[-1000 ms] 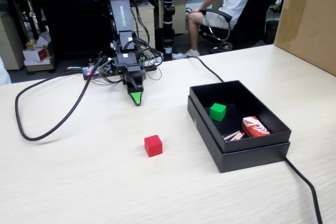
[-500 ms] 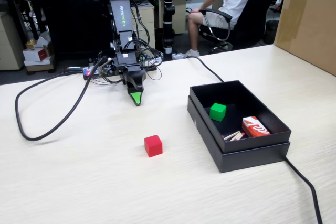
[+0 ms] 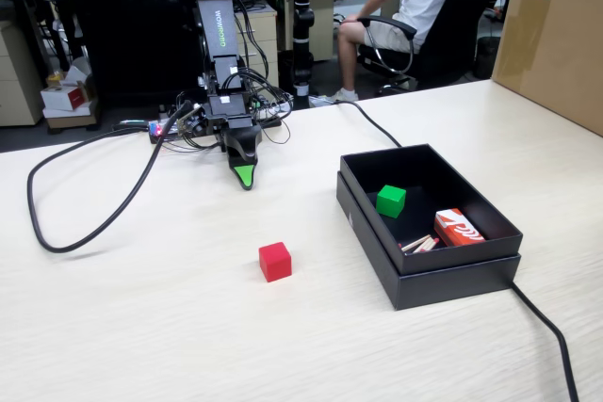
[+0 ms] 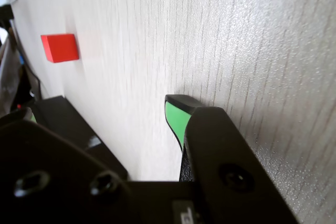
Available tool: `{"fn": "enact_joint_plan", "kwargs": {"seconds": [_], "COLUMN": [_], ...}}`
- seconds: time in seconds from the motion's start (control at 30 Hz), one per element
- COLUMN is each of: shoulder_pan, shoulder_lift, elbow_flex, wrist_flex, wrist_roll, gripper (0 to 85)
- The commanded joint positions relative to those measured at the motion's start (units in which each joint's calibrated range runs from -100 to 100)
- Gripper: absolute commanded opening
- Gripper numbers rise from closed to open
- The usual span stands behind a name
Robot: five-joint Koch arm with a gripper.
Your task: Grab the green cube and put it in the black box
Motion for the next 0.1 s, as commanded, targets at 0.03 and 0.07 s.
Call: {"fn": "enact_joint_plan", "kwargs": {"seconds": [0.03, 0.07], "shoulder_pan": [0.00, 0.00], "shoulder_lift": [1.07, 1.07], "elbow_flex": [-0.29, -0.29], "wrist_flex": [0.88, 0.88], "wrist_roll": [-0.05, -0.05], "gripper": [48.7, 48.7]}}
